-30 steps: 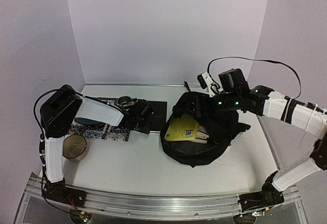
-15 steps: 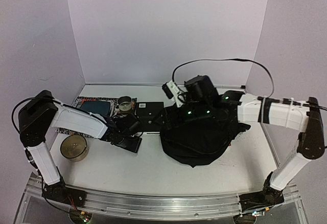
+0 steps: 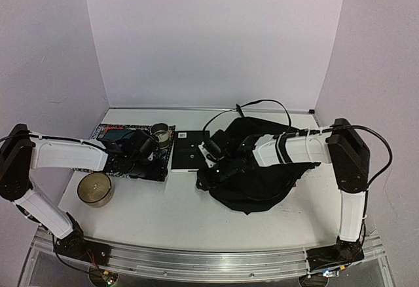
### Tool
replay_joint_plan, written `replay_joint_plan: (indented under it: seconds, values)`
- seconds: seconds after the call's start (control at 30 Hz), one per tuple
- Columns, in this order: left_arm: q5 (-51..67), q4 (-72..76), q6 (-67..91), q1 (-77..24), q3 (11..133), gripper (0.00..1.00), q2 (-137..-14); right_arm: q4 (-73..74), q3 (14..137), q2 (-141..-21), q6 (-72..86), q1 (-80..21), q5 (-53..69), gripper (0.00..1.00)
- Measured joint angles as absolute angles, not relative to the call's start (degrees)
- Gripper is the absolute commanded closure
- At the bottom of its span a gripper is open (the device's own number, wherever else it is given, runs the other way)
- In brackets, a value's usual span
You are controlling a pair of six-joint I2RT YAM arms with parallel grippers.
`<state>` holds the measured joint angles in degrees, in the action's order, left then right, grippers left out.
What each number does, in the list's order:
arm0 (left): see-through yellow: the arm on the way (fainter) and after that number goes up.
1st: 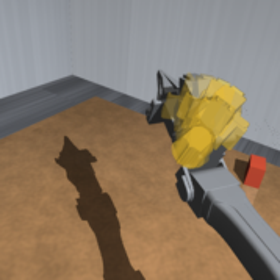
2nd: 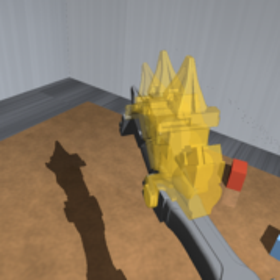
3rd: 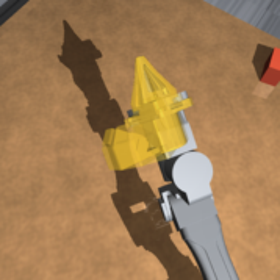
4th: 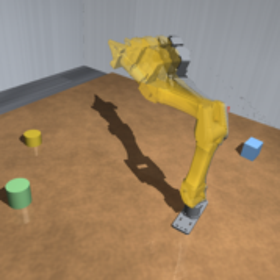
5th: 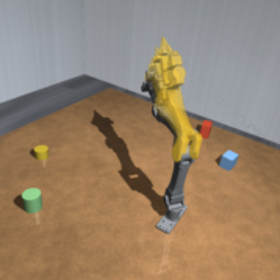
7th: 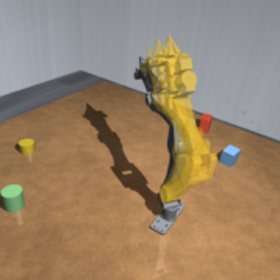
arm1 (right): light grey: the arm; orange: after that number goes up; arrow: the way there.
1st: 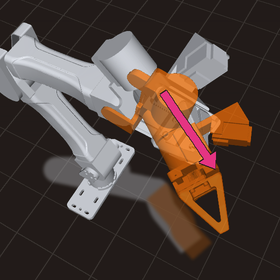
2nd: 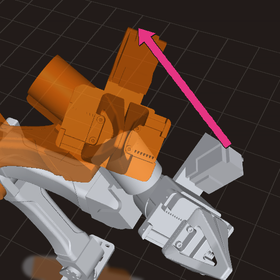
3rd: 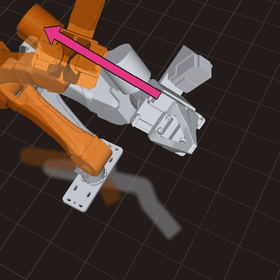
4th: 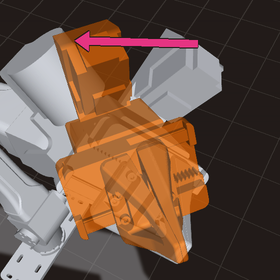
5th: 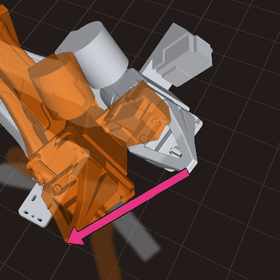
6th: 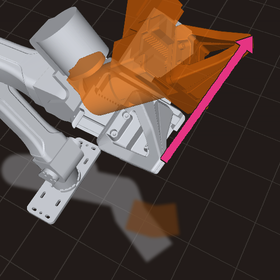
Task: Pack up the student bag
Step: Move the student bag to the corner of the board, then move the book to the center of the board.
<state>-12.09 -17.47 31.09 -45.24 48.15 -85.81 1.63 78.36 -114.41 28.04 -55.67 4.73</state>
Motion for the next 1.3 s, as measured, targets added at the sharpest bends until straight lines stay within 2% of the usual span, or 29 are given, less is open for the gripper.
replay_joint_plan:
  seconds: [0.33, 0.5, 1.0, 1.3]
  values:
    - [-7.31, -14.17, 31.51, -42.43, 48.87, 0.25, -86.89, 5.1, 78.71, -114.79, 30.06, -46.54, -5.96, 0.5]
    - [-5.43, -12.77, 31.38, -40.93, 52.4, 0.25, -90.42, 7.71, 79.57, -113.92, 29.67, -43.65, -9.42, 0.47]
    - [4.33, -8.47, 31.38, -34.83, 62.25, 0.29, -102.59, 2.09, 86.15, -111.93, 28.81, -45.52, 0.37, 0.46]
    - [4.93, -8.32, 30.86, -34.43, 65.61, 0.29, -107.42, -1.54, 93.76, -121.54, 32.31, -44.62, 2.63, 0.45]
